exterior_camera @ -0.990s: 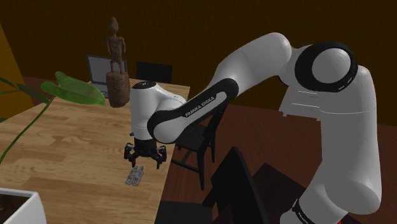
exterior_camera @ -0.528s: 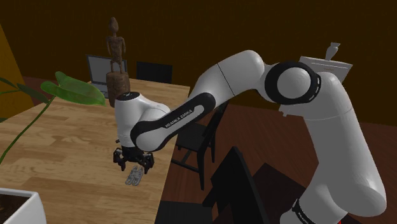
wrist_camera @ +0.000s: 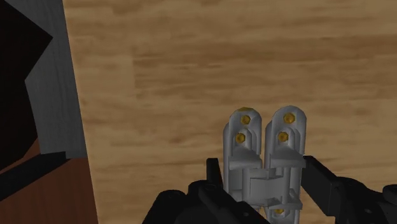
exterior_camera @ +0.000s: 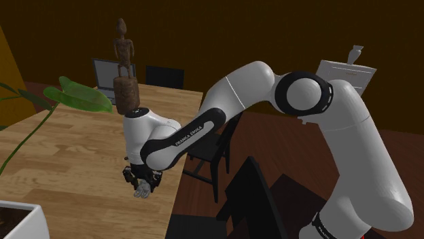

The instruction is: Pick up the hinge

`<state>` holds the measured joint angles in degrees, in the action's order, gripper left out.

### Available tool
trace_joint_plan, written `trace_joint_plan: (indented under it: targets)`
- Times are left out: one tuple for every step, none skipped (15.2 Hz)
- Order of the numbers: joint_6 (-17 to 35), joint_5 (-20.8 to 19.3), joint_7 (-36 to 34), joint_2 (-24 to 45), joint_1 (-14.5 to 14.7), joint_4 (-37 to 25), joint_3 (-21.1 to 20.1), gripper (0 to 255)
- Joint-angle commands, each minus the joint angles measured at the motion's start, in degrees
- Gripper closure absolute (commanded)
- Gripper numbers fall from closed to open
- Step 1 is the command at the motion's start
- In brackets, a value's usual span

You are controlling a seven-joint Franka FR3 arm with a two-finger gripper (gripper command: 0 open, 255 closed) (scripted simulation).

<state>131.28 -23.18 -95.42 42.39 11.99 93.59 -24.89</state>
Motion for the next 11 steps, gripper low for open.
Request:
trace_joint_plan:
  targets:
    - [0.12, -0.05, -0.06, 0.09, 0.05, 0.01, 0.04, 255]
    - [0.13, -0.06, -0.05, 0.10, 0.04, 0.02, 0.04, 255]
    - [0.15, -0.06, -0.06, 0.09, 0.04, 0.04, 0.04, 255]
    - [0.14, -0.06, -0.06, 0.10, 0.04, 0.03, 0.04, 255]
    - [0.15, -0.06, -0.06, 0.10, 0.04, 0.04, 0.04, 255]
    - [0.15, -0.06, -0.06, 0.10, 0.04, 0.04, 0.04, 255]
    - [0.15, -0.06, -0.06, 0.10, 0.04, 0.04, 0.04, 255]
    - [0.15, -0.06, -0.06, 0.09, 0.04, 0.05, 0.04, 255]
    - [0.12, -0.03, -0.05, -0.03, 0.00, 0.14, 0.01, 255]
    - [-0.33, 0.19, 0.08, -0.54, -0.14, 0.19, -0.19, 255]
    - [-0.79, 0.42, 0.21, -1.05, -0.27, 0.22, -0.39, 255]
